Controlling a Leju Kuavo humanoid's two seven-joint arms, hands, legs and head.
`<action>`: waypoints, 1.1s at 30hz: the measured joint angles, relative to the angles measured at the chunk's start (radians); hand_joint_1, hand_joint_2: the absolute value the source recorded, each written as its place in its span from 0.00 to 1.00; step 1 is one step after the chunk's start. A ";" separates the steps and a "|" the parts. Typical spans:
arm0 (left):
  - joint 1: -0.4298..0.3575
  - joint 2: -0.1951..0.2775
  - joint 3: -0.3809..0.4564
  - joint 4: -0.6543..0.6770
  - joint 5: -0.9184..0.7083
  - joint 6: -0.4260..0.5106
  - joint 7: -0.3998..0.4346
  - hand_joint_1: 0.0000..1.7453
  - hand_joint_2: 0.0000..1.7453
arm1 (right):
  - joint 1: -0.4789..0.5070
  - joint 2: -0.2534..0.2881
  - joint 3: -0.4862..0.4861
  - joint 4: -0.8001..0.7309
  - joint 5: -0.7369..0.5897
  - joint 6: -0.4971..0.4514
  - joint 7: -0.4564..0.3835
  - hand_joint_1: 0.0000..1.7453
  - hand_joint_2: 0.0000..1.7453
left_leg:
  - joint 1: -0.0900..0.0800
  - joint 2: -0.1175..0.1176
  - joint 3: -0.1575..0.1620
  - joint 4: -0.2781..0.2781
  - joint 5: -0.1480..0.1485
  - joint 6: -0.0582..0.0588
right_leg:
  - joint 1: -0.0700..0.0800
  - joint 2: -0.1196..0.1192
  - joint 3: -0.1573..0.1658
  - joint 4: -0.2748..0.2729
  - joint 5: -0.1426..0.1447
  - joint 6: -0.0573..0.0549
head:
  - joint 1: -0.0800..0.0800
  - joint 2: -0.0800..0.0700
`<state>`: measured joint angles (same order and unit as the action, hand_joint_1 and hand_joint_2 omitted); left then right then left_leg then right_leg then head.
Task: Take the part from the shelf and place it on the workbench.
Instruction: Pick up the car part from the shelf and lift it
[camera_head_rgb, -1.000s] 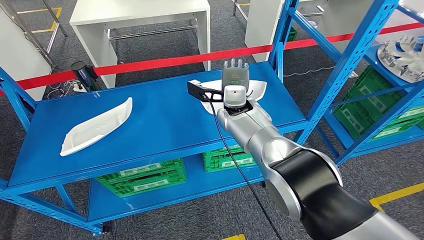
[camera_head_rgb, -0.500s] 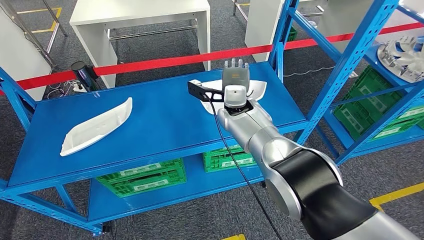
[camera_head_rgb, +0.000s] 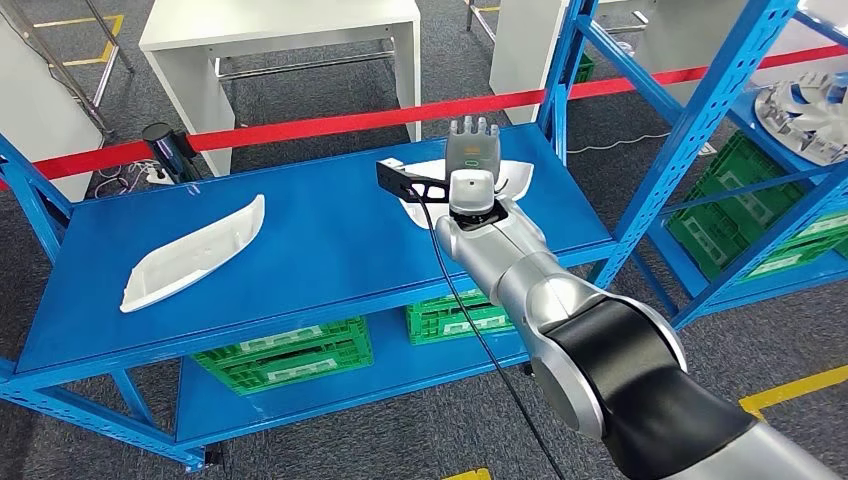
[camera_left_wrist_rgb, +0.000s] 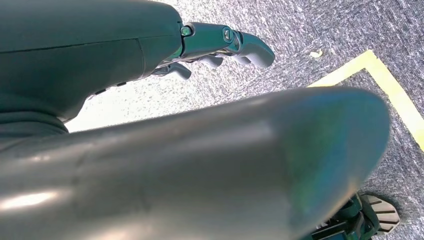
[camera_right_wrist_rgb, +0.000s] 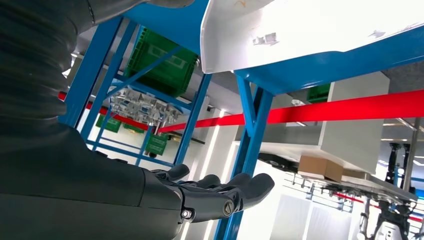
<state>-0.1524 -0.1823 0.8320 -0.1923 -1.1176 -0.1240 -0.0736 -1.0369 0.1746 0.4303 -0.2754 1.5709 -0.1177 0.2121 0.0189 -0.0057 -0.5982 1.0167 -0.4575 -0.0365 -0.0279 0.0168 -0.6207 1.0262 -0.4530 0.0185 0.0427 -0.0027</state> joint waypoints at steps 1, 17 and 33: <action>0.000 0.000 0.000 0.000 0.000 0.000 0.000 0.00 0.00 | 0.000 0.000 0.000 0.000 0.000 0.000 0.000 0.00 1.00 | 0.000 0.000 0.000 0.000 0.000 0.000 | 0.000 0.000 0.000 0.000 0.000 0.000 | 0.000 0.000; -0.001 0.000 0.000 0.000 -0.013 0.000 -0.011 0.00 0.00 | 0.000 -0.001 0.000 0.000 0.000 0.001 0.003 0.00 1.00 | -0.009 0.001 -0.005 0.008 -0.012 0.021 | -0.012 0.000 0.005 -0.001 0.002 0.017 | 0.000 0.000; -0.005 -0.001 -0.002 -0.002 -0.016 0.000 -0.011 0.00 0.00 | 0.005 -0.019 0.001 0.000 0.000 0.003 0.003 0.00 1.00 | -0.005 0.002 0.075 0.002 -0.073 0.011 | 0.009 -0.015 -0.059 0.012 0.036 -0.009 | 0.003 0.000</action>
<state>-0.1574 -0.1836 0.8305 -0.1943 -1.1340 -0.1240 -0.0842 -1.0316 0.1559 0.4312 -0.2753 1.5712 -0.1146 0.2155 0.0134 -0.0036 -0.5234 1.0190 -0.5301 -0.0251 -0.0194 0.0017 -0.6802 1.0384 -0.4174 0.0097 0.0459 -0.0027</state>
